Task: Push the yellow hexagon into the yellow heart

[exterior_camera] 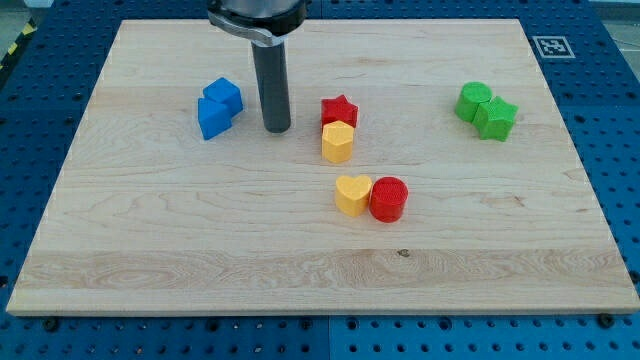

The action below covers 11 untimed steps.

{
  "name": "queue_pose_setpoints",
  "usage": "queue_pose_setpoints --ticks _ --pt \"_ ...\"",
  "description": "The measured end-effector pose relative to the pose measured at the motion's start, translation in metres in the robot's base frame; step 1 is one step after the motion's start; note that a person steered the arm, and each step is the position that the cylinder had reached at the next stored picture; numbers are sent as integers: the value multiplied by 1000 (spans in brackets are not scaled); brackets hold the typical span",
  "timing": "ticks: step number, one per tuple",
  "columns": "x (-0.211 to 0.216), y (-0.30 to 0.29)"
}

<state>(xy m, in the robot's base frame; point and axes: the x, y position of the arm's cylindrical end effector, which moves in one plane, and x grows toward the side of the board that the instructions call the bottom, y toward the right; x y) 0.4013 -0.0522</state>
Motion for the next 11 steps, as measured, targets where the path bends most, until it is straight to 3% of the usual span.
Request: queue_pose_setpoints --ticks 8,11 --pt "2 73" --pt "37 79"
